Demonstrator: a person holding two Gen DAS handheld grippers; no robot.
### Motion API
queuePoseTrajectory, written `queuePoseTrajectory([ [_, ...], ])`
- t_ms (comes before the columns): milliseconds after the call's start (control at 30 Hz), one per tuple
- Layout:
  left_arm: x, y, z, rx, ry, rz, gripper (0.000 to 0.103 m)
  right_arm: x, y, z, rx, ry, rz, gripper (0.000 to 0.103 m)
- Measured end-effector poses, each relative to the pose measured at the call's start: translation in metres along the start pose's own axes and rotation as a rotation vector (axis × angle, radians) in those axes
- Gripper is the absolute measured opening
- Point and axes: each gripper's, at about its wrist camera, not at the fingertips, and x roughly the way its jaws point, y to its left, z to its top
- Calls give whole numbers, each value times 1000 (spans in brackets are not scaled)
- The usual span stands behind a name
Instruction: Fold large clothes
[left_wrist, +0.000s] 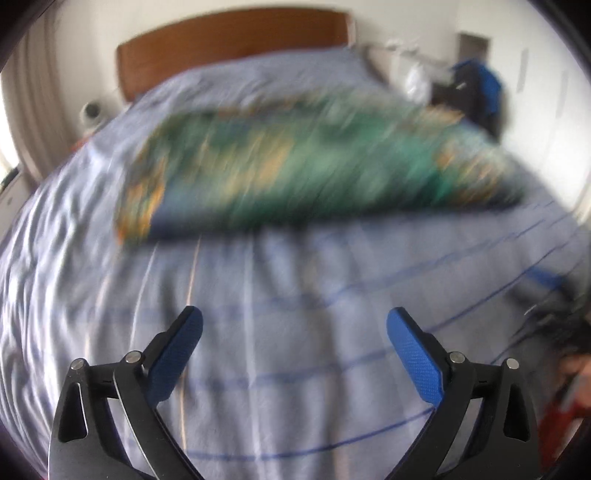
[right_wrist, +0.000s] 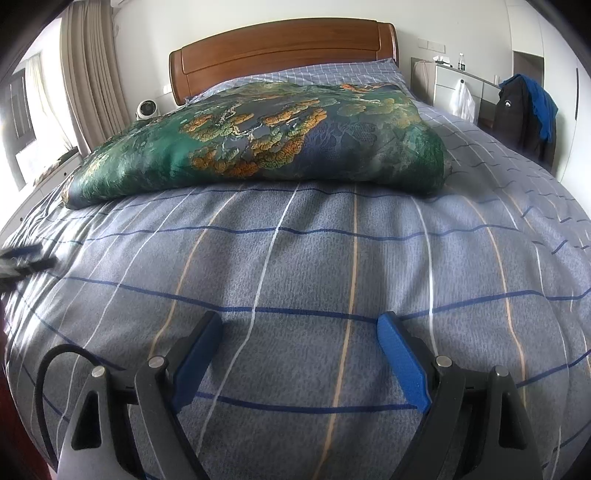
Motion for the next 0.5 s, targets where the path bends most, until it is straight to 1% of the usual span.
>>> queuePoseTrajectory([
  [67, -2, -9, 33, 33, -16, -24, 101, 1, 0, 0, 0, 4, 1, 86],
  [133, 14, -13, 65, 41, 8, -40, 102, 1, 0, 1, -2, 7, 3, 86],
  [200, 46, -15, 93, 46, 61, -36, 102, 1, -1, 1, 0, 9, 7, 87],
  [267, 75, -20, 110, 68, 98, -18, 101, 1, -2, 1, 2, 10, 11, 87],
  [333, 112, -24, 129, 79, 155, 7, 101, 1, -3, 1, 4, 11, 15, 87],
  [400, 140, -24, 145, 60, 190, 9, 103, 1, -4, 1, 2, 13, 18, 87],
  [433, 153, -22, 157, 37, 192, 12, 103, 0, -3, 1, 1, 14, 21, 87],
  [500, 176, -14, 183, -21, 196, 45, 103, 1, -3, 2, -2, 16, 25, 89],
])
